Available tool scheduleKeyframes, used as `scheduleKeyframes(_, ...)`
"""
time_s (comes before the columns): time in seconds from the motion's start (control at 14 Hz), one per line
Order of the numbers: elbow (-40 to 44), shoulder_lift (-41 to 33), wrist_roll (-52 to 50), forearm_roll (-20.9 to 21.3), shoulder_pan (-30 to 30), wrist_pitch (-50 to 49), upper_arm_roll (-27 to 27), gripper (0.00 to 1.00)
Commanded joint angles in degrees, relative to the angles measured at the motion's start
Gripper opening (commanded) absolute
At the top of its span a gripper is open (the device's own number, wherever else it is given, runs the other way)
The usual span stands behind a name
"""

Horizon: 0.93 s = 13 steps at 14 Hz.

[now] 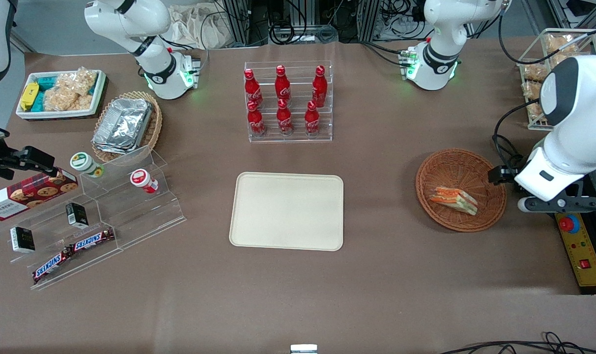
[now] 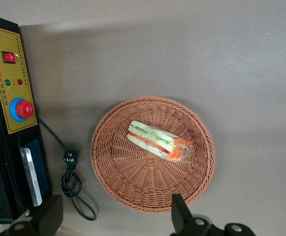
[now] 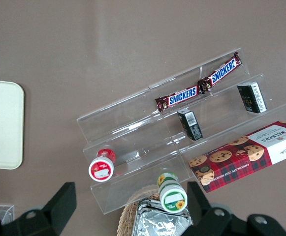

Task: Place sandwich from basket to tray
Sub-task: 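Move the left gripper over the wrapped sandwich in the wicker basket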

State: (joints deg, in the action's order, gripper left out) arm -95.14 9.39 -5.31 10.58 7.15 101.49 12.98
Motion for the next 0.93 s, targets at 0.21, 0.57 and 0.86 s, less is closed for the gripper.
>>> scheduleKeyframes(0.21, 1.7, 1.1, -10.4, -3.7, 0.1, -1.7, 0.2, 0.99)
scheduleKeyframes(0.57, -10.0, 1.1, -36.2, -3.6, 0.1, 10.9, -2.2, 0.99)
scheduleKeyframes(0.86, -21.4, 1.5, -53.3, -3.3, 0.1, 22.7, -4.8, 0.99)
